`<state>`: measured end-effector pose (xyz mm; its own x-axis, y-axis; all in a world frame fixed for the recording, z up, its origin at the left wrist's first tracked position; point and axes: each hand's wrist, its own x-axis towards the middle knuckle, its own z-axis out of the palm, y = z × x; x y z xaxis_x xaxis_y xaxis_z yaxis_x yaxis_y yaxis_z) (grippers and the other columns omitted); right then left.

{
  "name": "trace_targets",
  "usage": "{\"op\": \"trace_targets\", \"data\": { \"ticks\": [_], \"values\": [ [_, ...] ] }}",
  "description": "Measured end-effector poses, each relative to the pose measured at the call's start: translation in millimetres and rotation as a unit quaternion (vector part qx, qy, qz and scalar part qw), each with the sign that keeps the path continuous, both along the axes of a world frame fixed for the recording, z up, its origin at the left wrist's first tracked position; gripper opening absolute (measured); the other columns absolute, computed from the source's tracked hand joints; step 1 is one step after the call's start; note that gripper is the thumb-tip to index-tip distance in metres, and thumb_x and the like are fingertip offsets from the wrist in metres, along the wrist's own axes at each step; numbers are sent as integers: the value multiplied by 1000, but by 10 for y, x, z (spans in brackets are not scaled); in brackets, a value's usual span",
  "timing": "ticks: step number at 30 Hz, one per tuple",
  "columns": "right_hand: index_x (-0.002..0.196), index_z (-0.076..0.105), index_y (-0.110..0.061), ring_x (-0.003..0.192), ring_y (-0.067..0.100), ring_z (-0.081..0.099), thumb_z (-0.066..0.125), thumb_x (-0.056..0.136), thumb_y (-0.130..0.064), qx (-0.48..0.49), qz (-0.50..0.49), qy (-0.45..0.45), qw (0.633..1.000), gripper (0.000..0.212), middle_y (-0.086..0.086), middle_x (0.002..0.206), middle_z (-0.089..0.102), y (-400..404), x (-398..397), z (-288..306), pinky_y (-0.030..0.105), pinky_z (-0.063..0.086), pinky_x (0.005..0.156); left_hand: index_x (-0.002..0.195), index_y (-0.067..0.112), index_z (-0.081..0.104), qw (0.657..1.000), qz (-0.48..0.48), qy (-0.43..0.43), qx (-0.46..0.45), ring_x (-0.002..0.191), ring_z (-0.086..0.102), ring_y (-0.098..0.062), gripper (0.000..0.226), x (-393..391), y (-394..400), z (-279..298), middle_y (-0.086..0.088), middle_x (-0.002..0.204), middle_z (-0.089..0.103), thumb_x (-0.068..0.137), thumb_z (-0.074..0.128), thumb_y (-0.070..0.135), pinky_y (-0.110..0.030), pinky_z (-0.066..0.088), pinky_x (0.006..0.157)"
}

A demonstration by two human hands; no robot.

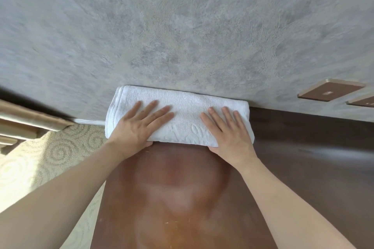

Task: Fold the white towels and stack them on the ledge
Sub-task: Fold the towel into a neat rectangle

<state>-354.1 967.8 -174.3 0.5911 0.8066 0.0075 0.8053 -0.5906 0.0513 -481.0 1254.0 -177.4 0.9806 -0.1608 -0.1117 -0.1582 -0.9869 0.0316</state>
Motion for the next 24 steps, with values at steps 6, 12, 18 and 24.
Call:
{"op": "trace_targets", "data": {
  "ticks": [6, 12, 18, 24],
  "values": [
    [152, 41, -24, 140, 36, 43, 96, 53, -31, -11, -11, 23, 1000, 114, 1, 155, 44, -82, -37, 27, 57, 36, 113, 160, 28, 6, 1000, -15, -10, -17, 154, 9, -24, 131, -3, 56, -19, 6, 168, 7, 60, 90, 32, -55, 16, 122],
    [155, 33, -28, 142, 33, 42, 95, 58, -23, -34, -12, 30, 999, 116, 1, 157, 41, -87, -13, 66, 56, 34, 114, 161, 24, 8, 999, -35, -33, -5, 154, 12, -26, 123, -66, 91, -23, 4, 168, 9, 67, 88, 28, -52, 20, 122],
    [155, 30, -31, 145, 31, 37, 94, 58, -25, -23, -47, 58, 997, 117, 5, 159, 38, -71, -66, 36, 62, 29, 114, 160, 26, 9, 999, -4, -5, -39, 154, 11, -22, 128, -196, 321, -19, 5, 168, 9, 62, 91, 17, -47, 18, 123],
    [156, 27, -33, 149, 28, 31, 89, 66, -29, -42, -49, 86, 994, 109, 2, 162, 31, -78, -22, 96, 61, 24, 117, 160, 27, 11, 997, -19, -9, -80, 154, 8, -21, 104, -214, 371, -35, 7, 168, 8, 82, 78, 25, -46, 17, 123]
  ]
}}
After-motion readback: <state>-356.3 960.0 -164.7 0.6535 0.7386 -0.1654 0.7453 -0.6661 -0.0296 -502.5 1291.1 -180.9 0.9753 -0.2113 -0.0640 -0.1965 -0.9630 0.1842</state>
